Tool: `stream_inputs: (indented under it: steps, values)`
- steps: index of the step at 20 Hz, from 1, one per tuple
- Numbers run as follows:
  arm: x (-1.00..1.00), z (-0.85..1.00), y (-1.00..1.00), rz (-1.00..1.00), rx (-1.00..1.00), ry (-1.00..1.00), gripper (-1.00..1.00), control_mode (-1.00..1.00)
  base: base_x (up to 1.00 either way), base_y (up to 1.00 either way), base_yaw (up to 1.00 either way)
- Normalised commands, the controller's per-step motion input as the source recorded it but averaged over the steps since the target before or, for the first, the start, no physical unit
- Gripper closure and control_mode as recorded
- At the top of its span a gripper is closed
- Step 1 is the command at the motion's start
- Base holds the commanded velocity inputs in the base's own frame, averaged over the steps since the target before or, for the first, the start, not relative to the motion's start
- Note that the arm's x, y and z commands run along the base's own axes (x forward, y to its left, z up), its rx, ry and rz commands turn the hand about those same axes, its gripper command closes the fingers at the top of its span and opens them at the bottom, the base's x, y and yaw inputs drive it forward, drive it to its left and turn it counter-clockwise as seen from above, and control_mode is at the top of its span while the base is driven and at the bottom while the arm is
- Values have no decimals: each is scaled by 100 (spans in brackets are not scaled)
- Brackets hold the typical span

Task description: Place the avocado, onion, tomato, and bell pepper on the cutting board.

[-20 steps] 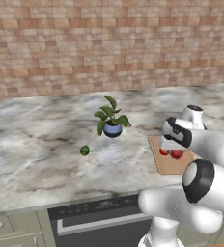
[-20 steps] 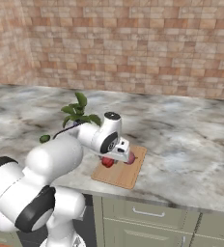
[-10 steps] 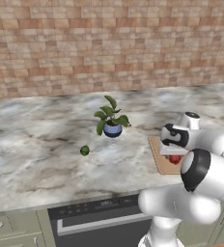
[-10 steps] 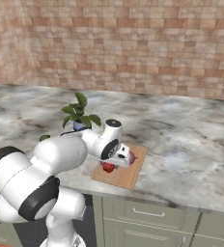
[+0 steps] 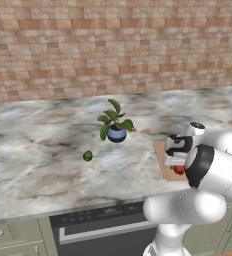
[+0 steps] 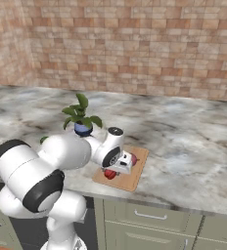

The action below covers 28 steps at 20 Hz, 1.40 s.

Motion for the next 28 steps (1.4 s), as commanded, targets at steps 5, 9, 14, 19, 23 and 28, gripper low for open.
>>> stream_inputs:
  steps: [5,9,14,19,23,28]
  values:
    - [1,-36,0,0,0,0,100,-100,0,0,0]
    - [0,-29,0,0,0,0,-100,-100,0,0,0]
    - [0,-2,0,0,0,0,-100,-100,0,0,0]
    - [0,0,0,0,0,0,-100,-100,0,0,0]
    - [0,2,0,0,0,-3,-100,-100,0,0,0]
    - [0,22,0,0,0,-11,-100,-100,0,0,0]
